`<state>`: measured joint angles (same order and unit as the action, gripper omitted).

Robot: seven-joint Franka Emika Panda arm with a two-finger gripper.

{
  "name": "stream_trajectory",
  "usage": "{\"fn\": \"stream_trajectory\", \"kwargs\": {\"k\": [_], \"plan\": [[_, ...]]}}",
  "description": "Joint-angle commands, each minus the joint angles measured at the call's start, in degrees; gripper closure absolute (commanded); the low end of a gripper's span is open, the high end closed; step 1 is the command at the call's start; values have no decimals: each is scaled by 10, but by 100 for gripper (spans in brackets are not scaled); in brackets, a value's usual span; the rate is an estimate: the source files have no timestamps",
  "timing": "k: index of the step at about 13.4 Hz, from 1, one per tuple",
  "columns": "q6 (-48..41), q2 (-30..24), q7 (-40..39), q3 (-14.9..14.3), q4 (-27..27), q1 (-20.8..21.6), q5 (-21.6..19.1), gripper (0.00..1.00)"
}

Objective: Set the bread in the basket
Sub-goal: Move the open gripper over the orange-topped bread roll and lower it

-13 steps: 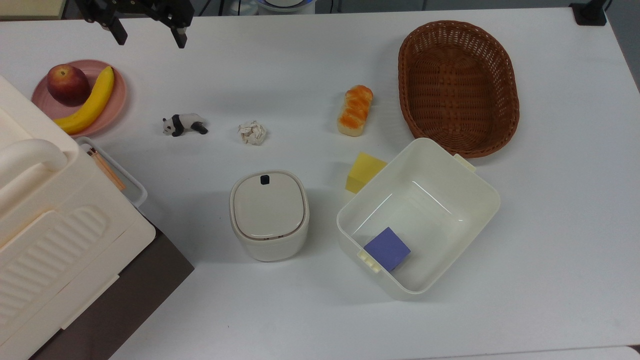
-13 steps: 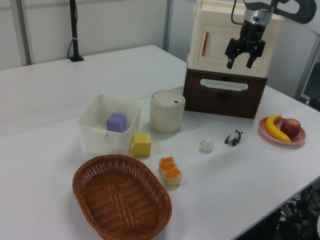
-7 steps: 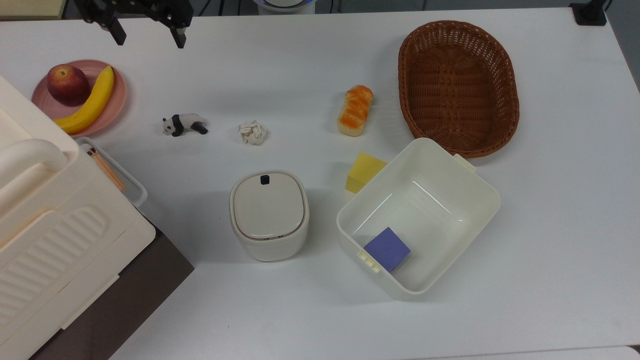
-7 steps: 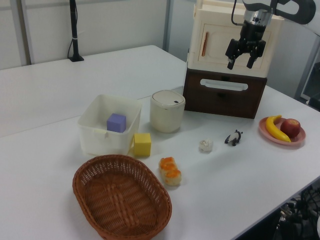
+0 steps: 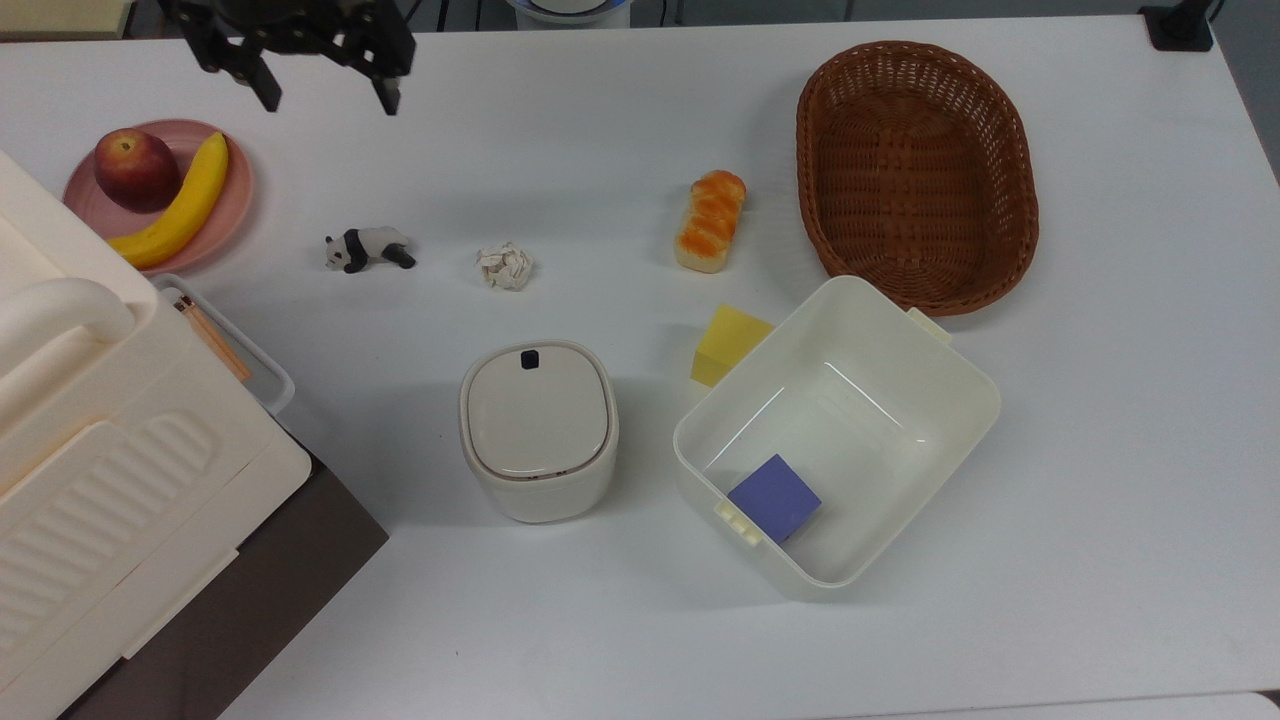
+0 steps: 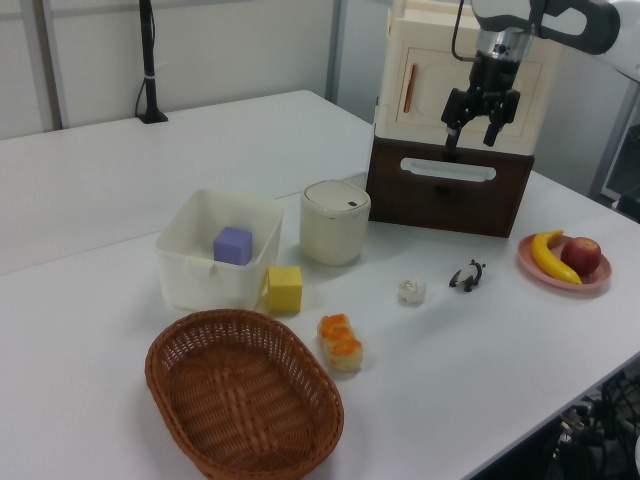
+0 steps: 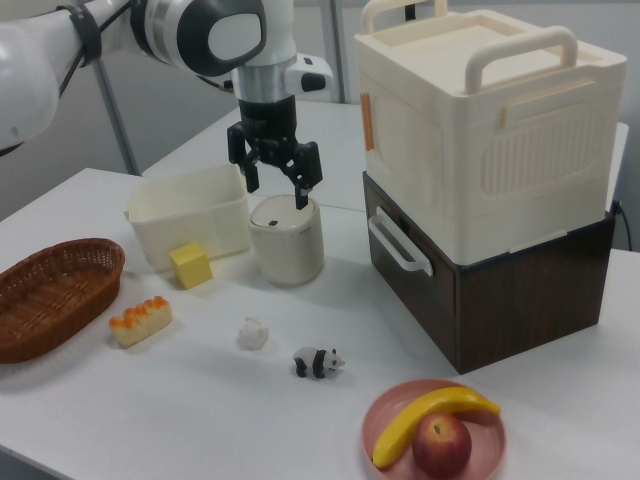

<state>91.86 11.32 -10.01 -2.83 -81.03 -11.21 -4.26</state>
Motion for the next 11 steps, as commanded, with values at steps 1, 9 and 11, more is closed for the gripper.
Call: {"fn": "stream_trajectory", "kwargs": {"k": [1,9,11], "plan": [[32,1,-4,-3,-35,22,13,0],[25,6,48,-3,-90,113,25,0],[29,6,90,-3,-115,148,24,0]]}}
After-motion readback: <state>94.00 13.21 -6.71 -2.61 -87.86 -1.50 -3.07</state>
